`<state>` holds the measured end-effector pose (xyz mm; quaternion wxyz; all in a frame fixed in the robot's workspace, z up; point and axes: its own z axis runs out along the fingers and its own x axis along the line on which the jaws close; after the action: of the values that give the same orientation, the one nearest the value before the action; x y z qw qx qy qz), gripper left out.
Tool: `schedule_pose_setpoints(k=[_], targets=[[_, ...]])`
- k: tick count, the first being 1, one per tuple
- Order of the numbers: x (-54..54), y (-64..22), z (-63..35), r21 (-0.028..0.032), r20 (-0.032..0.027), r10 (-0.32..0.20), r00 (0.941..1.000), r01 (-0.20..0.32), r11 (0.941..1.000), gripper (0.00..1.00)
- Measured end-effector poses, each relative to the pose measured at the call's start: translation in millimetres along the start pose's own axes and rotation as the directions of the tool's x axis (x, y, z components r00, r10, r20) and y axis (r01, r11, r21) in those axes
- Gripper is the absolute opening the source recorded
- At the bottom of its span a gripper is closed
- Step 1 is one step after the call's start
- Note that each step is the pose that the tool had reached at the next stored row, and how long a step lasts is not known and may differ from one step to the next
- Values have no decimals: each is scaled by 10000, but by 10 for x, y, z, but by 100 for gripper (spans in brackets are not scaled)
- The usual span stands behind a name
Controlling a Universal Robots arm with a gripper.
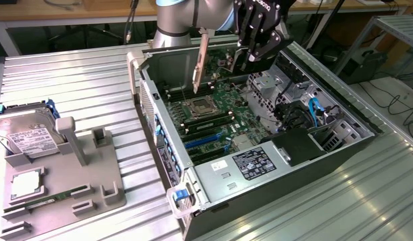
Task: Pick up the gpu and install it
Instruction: 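Insert the gpu into the slot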
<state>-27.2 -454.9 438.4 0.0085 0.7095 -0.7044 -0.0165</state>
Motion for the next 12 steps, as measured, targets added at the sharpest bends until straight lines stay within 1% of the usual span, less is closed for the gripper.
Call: schedule_pose_setpoints(k=[12], targets=[[1,-2,57,-10,0,1,10000,-1,10000,27]])
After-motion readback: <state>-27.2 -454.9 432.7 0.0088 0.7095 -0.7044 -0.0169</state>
